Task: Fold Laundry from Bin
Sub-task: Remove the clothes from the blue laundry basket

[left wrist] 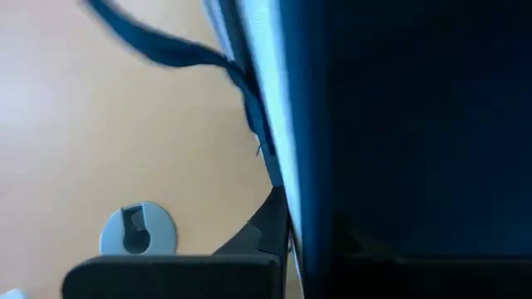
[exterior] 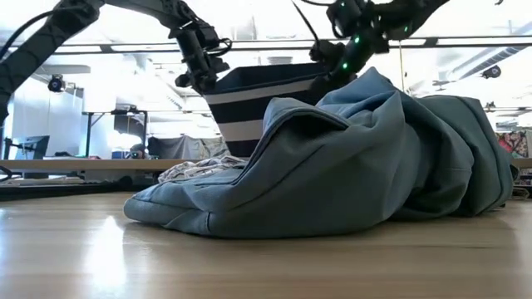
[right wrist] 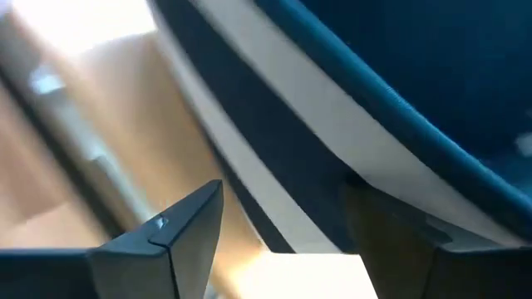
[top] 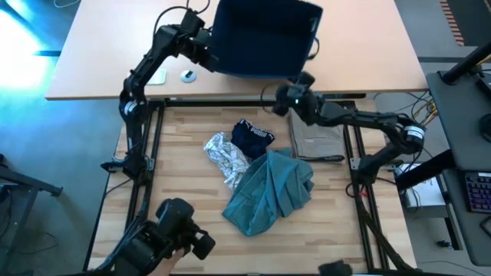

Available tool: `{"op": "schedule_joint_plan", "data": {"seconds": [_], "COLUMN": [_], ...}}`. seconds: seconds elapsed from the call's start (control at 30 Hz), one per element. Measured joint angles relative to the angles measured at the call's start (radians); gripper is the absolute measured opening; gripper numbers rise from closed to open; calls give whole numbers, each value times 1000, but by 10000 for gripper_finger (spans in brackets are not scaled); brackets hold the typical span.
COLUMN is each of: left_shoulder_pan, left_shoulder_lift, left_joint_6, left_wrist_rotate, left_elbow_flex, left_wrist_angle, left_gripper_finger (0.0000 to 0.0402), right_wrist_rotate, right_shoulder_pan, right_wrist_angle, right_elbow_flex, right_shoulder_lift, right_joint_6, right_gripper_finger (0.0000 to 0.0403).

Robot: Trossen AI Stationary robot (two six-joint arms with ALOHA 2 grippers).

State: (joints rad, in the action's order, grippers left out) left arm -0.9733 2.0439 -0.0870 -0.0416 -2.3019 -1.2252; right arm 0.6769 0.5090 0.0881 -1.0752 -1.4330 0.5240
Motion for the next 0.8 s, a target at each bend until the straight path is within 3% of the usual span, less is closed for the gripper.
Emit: {"op": "schedule_joint_plan", "data": {"seconds": [0.17,0.4,0.67,0.8], "left_shoulder_pan": [-1,0,-2,12], "left_shoulder_lift": [-23,-89,-165,-235], "left_joint_6": [-24,-44,-42,-38], "left_wrist_rotate": [-1,-8,-119,-211], "left_elbow_flex": [18,7,7,9], "left_wrist_angle": [-9,73,207,165], "left_gripper_finger": [57,174,259,271], "right_wrist_rotate": [-21,-75,-81,-218], "right_shoulder_pan": [70,67,46,-24], "right_wrist_angle": [192,237,163,-48], "right_elbow_flex": [0,0,0,0], "right_shoulder_lift": [-8,29,37,88], "right_joint_6": [36,37,26,-33], "right_gripper_finger": [244,243,244,239]}}
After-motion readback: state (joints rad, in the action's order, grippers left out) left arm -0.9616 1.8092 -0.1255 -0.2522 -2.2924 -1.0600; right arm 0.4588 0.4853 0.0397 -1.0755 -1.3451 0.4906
